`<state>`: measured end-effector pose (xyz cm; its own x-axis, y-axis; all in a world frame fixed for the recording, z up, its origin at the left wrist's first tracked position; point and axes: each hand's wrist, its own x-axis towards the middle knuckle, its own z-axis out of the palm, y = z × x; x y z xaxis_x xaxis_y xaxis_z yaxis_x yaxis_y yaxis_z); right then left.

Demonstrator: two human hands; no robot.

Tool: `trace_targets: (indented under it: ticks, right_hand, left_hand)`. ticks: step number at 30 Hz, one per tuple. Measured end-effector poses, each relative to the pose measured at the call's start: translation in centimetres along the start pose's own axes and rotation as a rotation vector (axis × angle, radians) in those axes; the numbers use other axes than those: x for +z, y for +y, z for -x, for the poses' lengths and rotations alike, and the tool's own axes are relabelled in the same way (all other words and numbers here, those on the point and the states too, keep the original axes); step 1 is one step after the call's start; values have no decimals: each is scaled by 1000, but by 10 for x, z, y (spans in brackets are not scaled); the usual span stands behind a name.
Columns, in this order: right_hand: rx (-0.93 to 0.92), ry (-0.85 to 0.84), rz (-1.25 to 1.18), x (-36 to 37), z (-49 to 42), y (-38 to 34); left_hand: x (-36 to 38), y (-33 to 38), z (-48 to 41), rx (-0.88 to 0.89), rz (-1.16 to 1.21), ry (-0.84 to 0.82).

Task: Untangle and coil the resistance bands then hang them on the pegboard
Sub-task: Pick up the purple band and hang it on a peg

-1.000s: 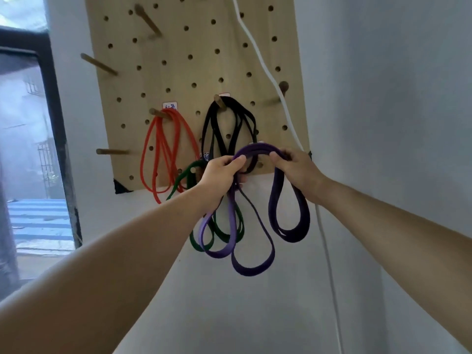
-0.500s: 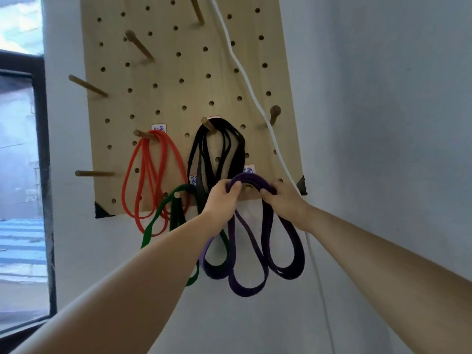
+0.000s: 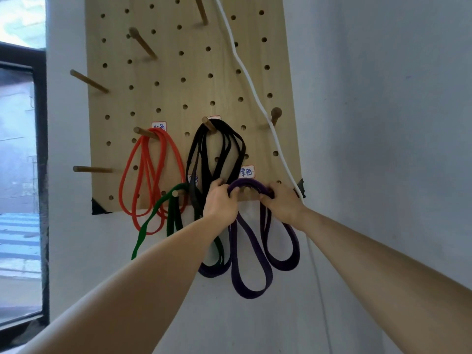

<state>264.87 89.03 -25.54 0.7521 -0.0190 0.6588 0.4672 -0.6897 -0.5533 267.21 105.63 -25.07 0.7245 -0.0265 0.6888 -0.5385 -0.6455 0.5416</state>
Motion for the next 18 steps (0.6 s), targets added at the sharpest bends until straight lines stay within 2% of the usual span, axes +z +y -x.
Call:
trace_targets:
  ticks: [6, 13, 18]
  right_hand:
    - [21, 7, 42, 2, -2, 1]
    - [33, -108, 40, -5, 6, 1]
    - [-1, -74, 27, -9, 19, -5]
  left_hand:
    - [17, 4, -6, -10, -27, 82]
    - [0, -6, 1, 52, -173, -91]
    - [-13, -1, 21, 67, -115, -66]
